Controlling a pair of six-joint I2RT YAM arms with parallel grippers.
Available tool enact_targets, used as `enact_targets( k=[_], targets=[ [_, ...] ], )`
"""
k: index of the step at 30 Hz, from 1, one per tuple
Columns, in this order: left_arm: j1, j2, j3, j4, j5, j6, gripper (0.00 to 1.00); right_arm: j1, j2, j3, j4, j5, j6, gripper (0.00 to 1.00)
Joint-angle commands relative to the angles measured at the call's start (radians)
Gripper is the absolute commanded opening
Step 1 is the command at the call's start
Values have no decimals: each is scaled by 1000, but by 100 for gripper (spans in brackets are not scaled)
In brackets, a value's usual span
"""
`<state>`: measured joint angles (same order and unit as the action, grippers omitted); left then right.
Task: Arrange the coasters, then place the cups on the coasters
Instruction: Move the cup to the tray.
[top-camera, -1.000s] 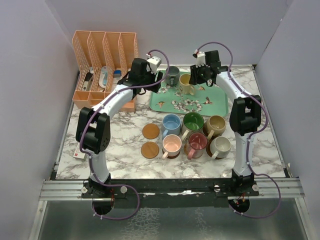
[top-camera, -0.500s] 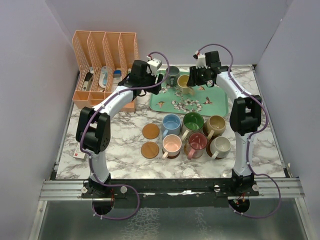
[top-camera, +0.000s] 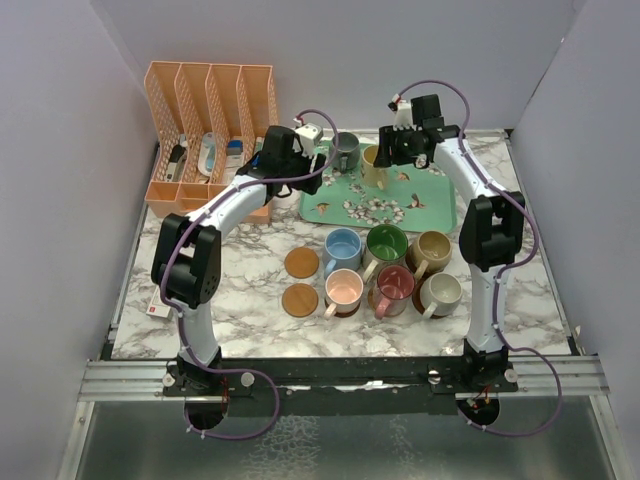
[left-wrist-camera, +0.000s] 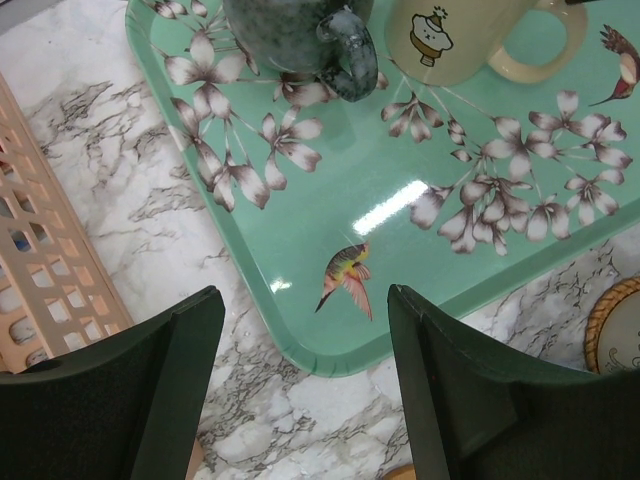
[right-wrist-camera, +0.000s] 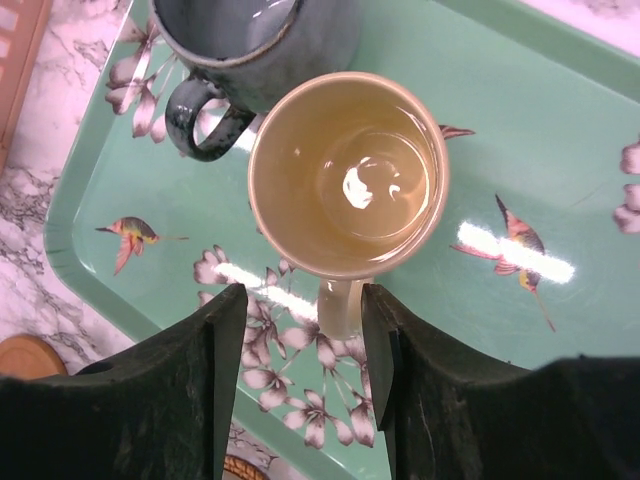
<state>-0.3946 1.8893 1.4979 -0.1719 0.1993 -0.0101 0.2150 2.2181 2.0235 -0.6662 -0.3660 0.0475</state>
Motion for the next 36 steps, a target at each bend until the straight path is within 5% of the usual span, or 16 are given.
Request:
enact_targets(
  k=[1,14,22,36],
  targets=[
    [2,-57,-19,28,26,-2,70,1,27,64,-24,72,-21,51],
    [2,-70,-42,43,20,12,70,-2,75,102,67,178,-139,52],
    [2,-60,-46,44,24,16,70,-2,173,219,17,171,-174,50],
    [2,-50,-34,45,31,14,70,-2,151,179,-99,185,-118,49]
  ],
)
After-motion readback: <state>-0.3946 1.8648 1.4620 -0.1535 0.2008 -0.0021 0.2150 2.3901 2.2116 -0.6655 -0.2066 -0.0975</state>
